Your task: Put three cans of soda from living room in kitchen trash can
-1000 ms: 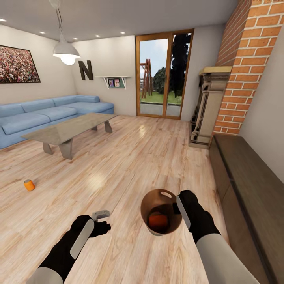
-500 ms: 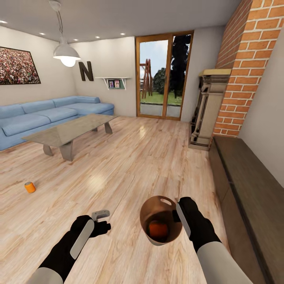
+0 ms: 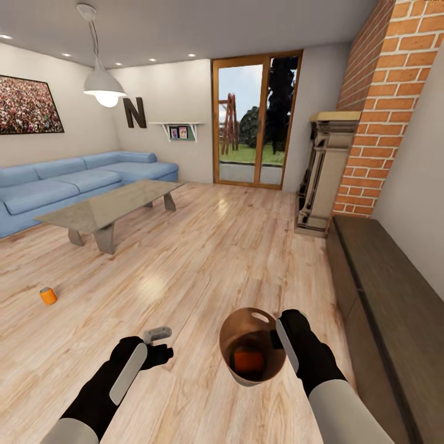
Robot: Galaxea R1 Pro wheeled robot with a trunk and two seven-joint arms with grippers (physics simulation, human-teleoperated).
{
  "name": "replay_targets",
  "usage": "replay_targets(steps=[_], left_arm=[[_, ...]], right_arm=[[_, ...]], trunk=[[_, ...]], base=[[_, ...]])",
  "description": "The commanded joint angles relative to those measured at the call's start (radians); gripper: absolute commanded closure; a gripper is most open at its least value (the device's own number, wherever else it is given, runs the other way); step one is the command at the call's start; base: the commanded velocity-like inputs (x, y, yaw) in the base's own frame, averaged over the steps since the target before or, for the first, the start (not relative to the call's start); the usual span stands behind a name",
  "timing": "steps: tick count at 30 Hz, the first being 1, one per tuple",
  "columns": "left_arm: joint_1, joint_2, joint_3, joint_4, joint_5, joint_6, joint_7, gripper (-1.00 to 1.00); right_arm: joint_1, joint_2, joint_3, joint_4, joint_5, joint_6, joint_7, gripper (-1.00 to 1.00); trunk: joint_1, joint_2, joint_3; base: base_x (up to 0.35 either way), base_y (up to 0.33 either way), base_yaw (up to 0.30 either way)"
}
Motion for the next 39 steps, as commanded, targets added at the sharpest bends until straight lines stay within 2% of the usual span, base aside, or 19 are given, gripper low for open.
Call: replay_targets(steps=[1, 14, 23, 25, 28, 39], left_arm=[[0.000, 0.000, 0.000, 0.000, 0.000, 0.000, -0.001, -1.00], [0.000, 0.000, 0.000, 0.000, 0.000, -0.036, -0.004, -1.00], [0.000, 0.000, -0.001, 0.001, 0.000, -0.050, -0.004, -1.00], [-0.011, 0.003, -0.007, -0.011, 0.003, -0.038, -0.010, -1.00], [-0.024, 0.003, -0.007, -0.028, 0.003, -0.023, -0.010, -1.00], [-0.024, 0.003, -0.007, -0.070, 0.003, -0.023, -0.010, -1.00]], right_arm=[[0.000, 0.000, 0.000, 0.000, -0.010, 0.000, 0.000, 1.00], [0.011, 0.000, -0.001, 0.007, -0.011, 0.000, 0.004, 1.00], [0.019, -0.003, 0.000, 0.008, -0.010, 0.000, 0.062, 1.00], [0.008, 0.007, -0.012, 0.003, 0.001, 0.000, 0.063, 1.00], [-0.009, 0.007, -0.029, -0.013, 0.008, 0.000, 0.063, 1.00], [-0.011, 0.007, -0.029, -0.057, 0.086, 0.000, 0.063, 1.00]], trunk=[[-0.004, 0.007, 0.003], [-0.004, 0.007, 0.003], [-0.004, 0.007, 0.003], [-0.004, 0.007, 0.003], [-0.004, 0.007, 0.003], [-0.004, 0.007, 0.003]], base=[[0.000, 0.000, 0.000], [0.000, 0.000, 0.000], [0.000, 0.000, 0.000], [0.000, 0.000, 0.000], [0.000, 0.000, 0.000], [0.000, 0.000, 0.000]])
